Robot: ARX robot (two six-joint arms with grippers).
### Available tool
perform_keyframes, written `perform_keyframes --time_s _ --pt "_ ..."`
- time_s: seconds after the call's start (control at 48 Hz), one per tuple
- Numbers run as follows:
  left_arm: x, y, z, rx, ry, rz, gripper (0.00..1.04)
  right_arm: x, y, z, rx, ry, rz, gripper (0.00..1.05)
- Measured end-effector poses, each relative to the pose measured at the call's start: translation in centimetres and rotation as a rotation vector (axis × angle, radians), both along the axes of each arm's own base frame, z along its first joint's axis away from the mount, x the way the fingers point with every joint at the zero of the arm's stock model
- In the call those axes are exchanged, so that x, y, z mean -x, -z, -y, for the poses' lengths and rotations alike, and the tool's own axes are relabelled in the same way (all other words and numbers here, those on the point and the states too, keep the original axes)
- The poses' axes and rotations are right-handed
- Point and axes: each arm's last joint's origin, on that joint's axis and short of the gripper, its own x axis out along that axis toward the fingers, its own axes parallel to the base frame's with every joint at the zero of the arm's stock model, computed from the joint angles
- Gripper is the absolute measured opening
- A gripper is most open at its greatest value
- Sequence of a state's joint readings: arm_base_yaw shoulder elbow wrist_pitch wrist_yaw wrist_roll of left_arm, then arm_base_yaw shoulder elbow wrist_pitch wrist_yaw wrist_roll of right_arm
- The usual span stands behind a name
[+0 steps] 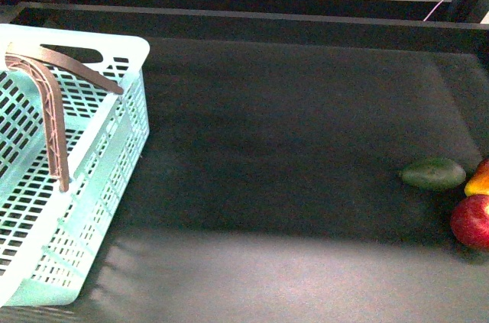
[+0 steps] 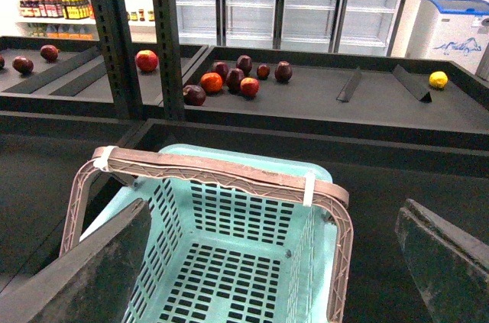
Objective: Pick apple with right arm and hold basket with left
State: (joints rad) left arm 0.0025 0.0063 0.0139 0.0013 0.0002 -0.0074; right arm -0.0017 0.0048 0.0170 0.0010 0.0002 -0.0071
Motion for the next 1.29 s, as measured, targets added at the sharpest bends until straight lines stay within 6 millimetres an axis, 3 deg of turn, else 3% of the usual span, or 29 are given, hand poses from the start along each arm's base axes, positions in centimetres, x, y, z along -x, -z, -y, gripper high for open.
perform_keyframes --time_s 0.771,0.896,1.0,1.125,1.292 --pt "0.0 0.0 0.0 0.005 0.000 -0.003 0.98 0.0 0.0 0.0 0.000 0.000 0.000 0.96" --pt "-0.2 0.1 0.2 0.229 -0.014 -0.311 0.98 0.0 0.0 0.0 0.000 0.000 0.000 0.96" --pt "-0.7 0.1 0.2 0.380 -0.022 -0.386 0.98 0.0 0.0 0.0 0.000 0.000 0.000 0.96" --pt "-2.5 -1.6 -0.3 0.557 -0.018 -0.341 0.98 0.0 0.0 0.0 0.000 0.000 0.000 0.96" --pt "-8.0 -1.7 -1.6 0.781 -0.063 -0.345 0.98 0.0 0.0 0.0 0.000 0.000 0.000 0.96"
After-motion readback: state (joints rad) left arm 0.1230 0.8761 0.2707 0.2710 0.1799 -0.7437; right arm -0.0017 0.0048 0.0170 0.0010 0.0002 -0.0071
